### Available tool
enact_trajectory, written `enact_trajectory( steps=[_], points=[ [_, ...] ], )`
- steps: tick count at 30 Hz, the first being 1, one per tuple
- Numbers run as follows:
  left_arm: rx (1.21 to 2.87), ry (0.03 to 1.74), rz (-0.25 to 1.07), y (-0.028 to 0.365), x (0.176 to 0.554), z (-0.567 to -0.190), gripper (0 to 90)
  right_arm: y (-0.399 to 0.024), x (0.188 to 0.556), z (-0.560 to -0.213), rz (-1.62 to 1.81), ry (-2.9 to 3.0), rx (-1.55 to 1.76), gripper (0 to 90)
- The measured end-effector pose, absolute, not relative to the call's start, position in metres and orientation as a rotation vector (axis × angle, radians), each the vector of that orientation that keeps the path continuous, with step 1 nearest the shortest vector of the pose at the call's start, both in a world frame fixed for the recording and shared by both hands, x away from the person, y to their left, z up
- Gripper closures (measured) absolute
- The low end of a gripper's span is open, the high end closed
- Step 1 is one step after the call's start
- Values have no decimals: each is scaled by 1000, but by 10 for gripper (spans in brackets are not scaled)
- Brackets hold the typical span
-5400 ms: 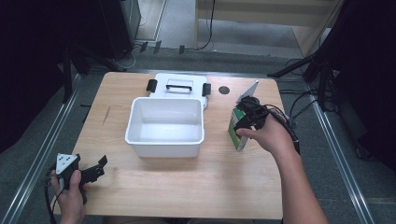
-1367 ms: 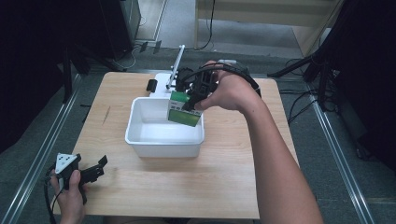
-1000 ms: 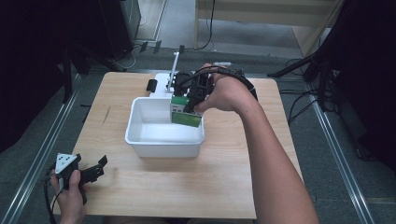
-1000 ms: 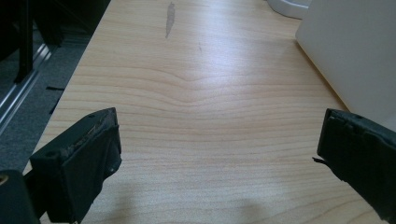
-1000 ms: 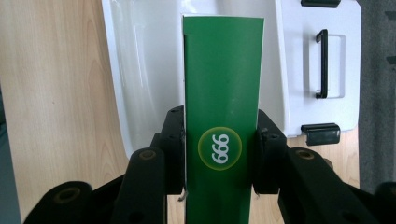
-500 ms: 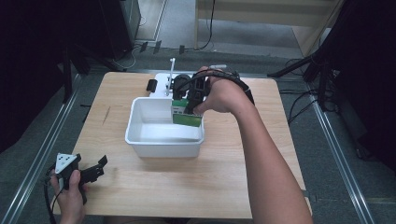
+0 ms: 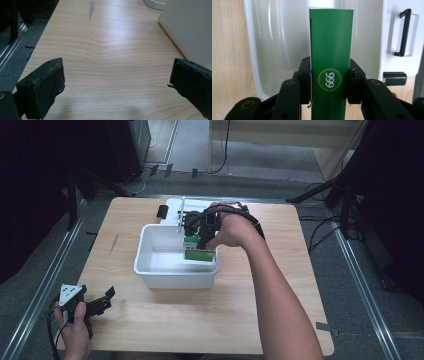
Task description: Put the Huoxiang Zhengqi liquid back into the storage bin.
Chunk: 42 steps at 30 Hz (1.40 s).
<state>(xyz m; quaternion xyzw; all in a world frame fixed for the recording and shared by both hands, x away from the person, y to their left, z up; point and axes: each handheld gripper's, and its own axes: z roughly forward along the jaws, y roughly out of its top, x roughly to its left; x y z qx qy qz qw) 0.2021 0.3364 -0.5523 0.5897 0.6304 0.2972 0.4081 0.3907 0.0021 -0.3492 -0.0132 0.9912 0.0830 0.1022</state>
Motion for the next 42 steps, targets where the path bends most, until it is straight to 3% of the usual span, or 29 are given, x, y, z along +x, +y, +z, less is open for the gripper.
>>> enact_trajectory(
  steps=[11,25,32,42],
  points=[
    [1484,1590,745,337,202,-552,6,9,400,-385,201,2968,-25,645],
    [1482,1593,744,337,202,-552,6,14,406,-395,209,2994,16,623],
    [1481,1591,745,337,202,-552,6,13,407,-388,252,2996,189,447],
    [1483,1592,746,337,202,-552,5,3,405,-358,396,2952,340,334]
  ],
)
